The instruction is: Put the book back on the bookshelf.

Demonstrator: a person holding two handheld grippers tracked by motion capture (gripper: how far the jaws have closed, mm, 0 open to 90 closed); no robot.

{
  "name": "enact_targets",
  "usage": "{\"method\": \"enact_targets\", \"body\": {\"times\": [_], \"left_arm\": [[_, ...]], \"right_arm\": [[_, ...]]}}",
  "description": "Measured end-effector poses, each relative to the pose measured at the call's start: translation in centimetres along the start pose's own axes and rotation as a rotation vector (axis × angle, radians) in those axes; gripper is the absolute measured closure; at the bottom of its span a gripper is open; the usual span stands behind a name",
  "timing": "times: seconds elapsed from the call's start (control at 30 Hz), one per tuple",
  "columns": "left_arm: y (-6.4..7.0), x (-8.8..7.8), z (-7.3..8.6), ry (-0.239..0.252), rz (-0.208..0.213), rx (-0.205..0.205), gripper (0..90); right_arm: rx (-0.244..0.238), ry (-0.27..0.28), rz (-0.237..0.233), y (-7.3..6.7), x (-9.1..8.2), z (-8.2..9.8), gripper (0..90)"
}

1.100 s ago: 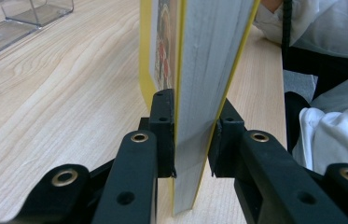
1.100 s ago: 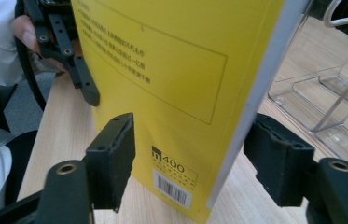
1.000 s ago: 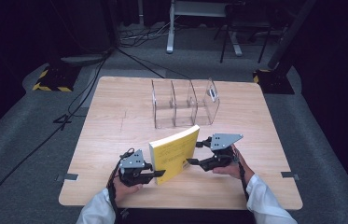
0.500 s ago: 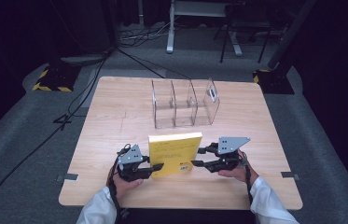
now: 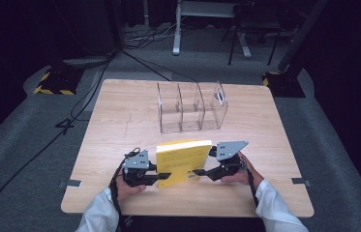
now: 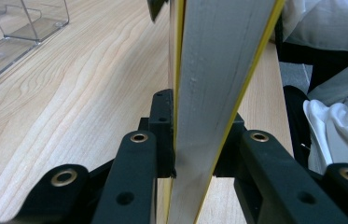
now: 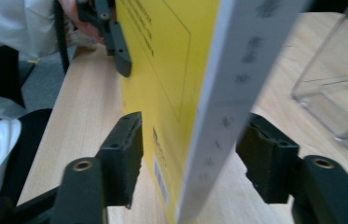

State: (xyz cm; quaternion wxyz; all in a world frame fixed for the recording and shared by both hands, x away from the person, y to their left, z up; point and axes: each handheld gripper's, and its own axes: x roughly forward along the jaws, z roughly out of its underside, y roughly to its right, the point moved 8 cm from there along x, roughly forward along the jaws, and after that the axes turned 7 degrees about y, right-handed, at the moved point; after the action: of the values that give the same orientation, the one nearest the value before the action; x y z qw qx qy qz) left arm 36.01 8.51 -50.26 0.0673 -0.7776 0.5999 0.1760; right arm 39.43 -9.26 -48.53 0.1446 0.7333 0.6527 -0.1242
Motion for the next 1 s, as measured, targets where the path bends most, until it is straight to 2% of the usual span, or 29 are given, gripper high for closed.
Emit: {"method": "enact_targets", "body": {"times": [0.07,0.1,0.13,0.2,0.23,0.27,0.3,0.4,0.5,0.6,0.67,0.87,0.93,1.0], "left_arm": [[0.0,0.1,0.0,0.001,-0.003,-0.004,75.0],[-0.3,0.1,0.0,0.002,-0.016,0.001,75.0],[-0.4,0.1,0.0,0.008,-0.020,-0.012,74.1],[-0.6,0.2,0.0,0.013,-0.031,-0.020,70.7],[-0.8,0.5,-0.2,0.014,-0.051,-0.025,68.6],[-0.8,0.5,-0.2,0.014,-0.051,-0.025,67.2],[-0.9,0.7,-0.3,0.014,-0.051,-0.021,65.8],[-0.8,1.2,-0.5,0.012,-0.045,-0.024,65.8],[-0.5,1.7,-0.7,0.011,-0.005,-0.017,69.7],[-0.1,2.5,-1.0,0.003,0.025,-0.007,72.8],[-0.1,3.0,-1.2,0.002,0.029,-0.002,73.0],[-0.5,3.5,-1.4,0.003,0.003,-0.014,66.7],[-0.6,3.6,-1.5,-0.003,-0.012,-0.011,63.4],[-0.7,3.4,-1.4,-0.015,-0.045,-0.008,59.6]], "right_arm": [[-0.016,0.007,-0.020,-0.5,0.3,-0.1,51.8],[-0.016,0.007,-0.020,-0.5,0.3,-0.1,51.8],[-0.038,0.001,0.002,-0.7,0.3,-0.1,57.0],[-0.030,0.014,-0.006,-0.8,0.0,-0.1,64.7],[-0.032,0.023,-0.005,-0.8,-0.2,-0.1,69.2],[-0.032,0.023,-0.005,-0.8,-0.2,-0.1,69.2],[-0.033,0.037,-0.007,-1.0,-0.6,0.0,74.9],[-0.041,0.040,0.001,-1.2,-0.9,0.1,75.6],[-0.040,0.035,0.015,-1.2,-1.4,0.3,75.5],[-0.018,0.036,0.027,-1.2,-1.8,0.4,68.1],[-0.012,0.049,0.038,-1.1,-1.9,0.2,69.1],[-0.025,0.060,0.074,-1.2,-2.4,0.3,74.8],[-0.028,0.054,0.072,-1.4,-2.5,0.3,75.4],[-0.037,0.046,0.082,-1.5,-2.6,0.3,75.6]]}}
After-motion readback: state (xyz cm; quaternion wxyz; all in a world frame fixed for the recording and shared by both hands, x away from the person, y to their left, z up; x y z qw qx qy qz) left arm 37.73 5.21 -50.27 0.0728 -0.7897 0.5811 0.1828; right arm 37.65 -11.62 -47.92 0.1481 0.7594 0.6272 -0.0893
